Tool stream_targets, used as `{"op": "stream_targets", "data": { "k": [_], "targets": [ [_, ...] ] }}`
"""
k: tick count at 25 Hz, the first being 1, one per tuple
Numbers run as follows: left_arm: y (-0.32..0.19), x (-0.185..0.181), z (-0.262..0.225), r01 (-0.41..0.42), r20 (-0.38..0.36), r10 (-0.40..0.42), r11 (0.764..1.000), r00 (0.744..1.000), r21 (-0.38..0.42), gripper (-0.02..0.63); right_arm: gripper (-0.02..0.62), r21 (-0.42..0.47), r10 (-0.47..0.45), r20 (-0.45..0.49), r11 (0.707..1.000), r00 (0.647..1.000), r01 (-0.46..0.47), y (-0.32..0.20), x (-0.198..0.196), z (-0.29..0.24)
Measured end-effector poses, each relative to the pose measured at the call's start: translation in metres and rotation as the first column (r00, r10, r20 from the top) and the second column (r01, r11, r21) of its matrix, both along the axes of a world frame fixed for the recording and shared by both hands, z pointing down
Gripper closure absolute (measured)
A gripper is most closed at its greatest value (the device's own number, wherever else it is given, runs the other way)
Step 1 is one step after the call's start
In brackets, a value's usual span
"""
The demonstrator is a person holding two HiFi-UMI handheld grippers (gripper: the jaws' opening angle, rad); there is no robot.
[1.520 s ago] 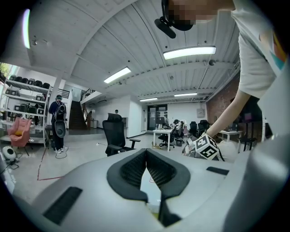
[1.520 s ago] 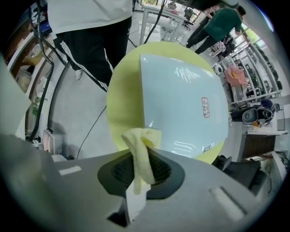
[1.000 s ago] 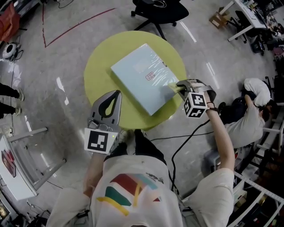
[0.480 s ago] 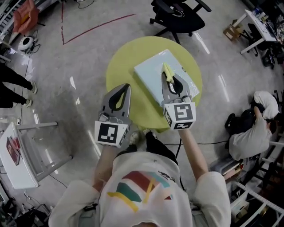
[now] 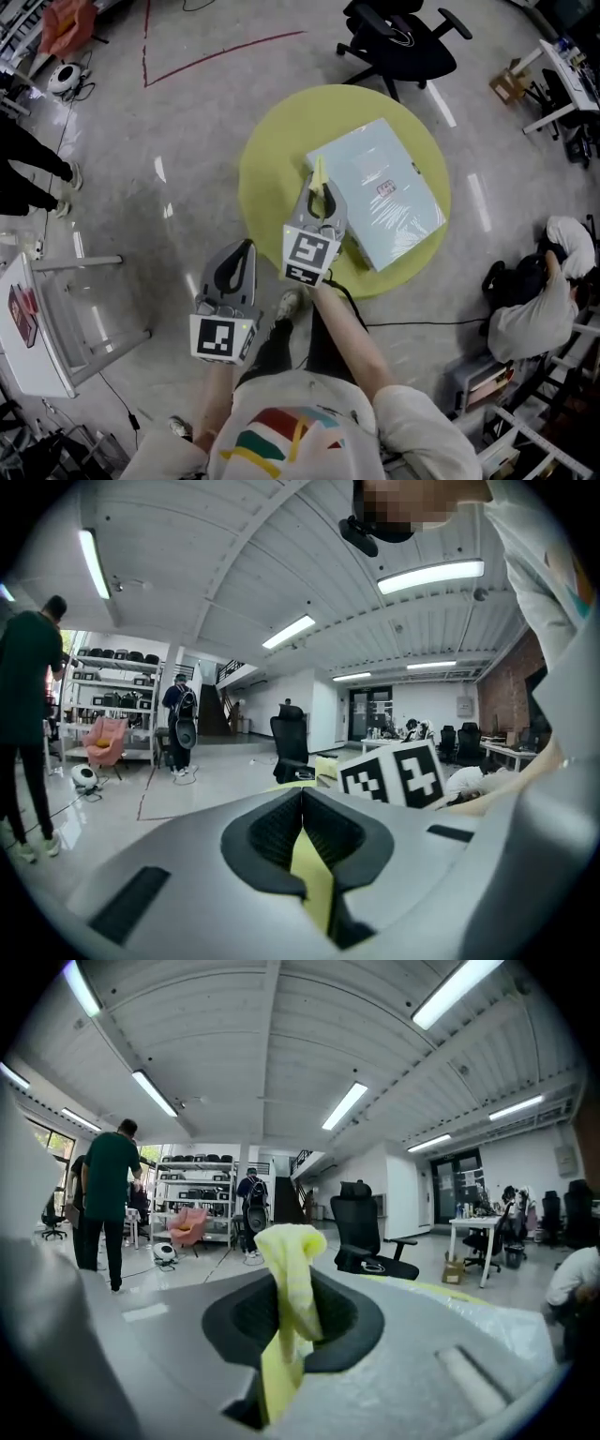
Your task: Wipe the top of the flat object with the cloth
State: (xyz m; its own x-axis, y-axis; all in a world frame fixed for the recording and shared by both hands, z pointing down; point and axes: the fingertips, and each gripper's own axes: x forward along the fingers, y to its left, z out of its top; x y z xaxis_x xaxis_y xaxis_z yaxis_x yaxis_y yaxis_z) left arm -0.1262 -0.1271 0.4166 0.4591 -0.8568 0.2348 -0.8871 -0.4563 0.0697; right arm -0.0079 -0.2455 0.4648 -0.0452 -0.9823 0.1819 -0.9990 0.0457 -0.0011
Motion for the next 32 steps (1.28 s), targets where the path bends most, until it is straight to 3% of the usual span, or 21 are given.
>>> {"op": "stream_targets", "data": {
  "k": [5, 11, 20, 25, 32],
  "targets": [
    [0.029, -0.026, 0.028, 0.042, 0.039, -0.039, 0.996, 0.998, -0.074, 0.591, 0.571, -0.085, 0.069, 0.0, 0.994, 0.998, -0.069, -0.028, -0.016, 0.06],
    [0.049, -0.048, 0.042, 0.083, 0.057, -0.078, 0.991, 0.995, -0.108, 0.591, 0.569, -0.166, 0.15, -0.057, 0.974, 0.987, -0.157, -0.048, -0.014, 0.096],
    [0.043, -0.044, 0.029, 0.007, 0.071, -0.001, 0.997, 0.997, -0.081, 0.591, 0.569, -0.207, 0.183, -0.083, 0.958, 0.98, -0.197, -0.04, -0.009, 0.1],
    [0.039, -0.032, 0.021, -0.077, 0.084, 0.082, 0.995, 0.993, -0.068, 0.591, 0.569, -0.238, 0.216, -0.08, 0.944, 0.973, -0.229, 0.0, 0.008, 0.098],
    [0.027, 0.011, -0.012, -0.217, 0.031, 0.216, 0.976, 0.976, 0.034, 0.591, 0.569, -0.27, 0.282, -0.123, 0.913, 0.952, -0.305, 0.064, 0.049, 0.093]
  ]
}}
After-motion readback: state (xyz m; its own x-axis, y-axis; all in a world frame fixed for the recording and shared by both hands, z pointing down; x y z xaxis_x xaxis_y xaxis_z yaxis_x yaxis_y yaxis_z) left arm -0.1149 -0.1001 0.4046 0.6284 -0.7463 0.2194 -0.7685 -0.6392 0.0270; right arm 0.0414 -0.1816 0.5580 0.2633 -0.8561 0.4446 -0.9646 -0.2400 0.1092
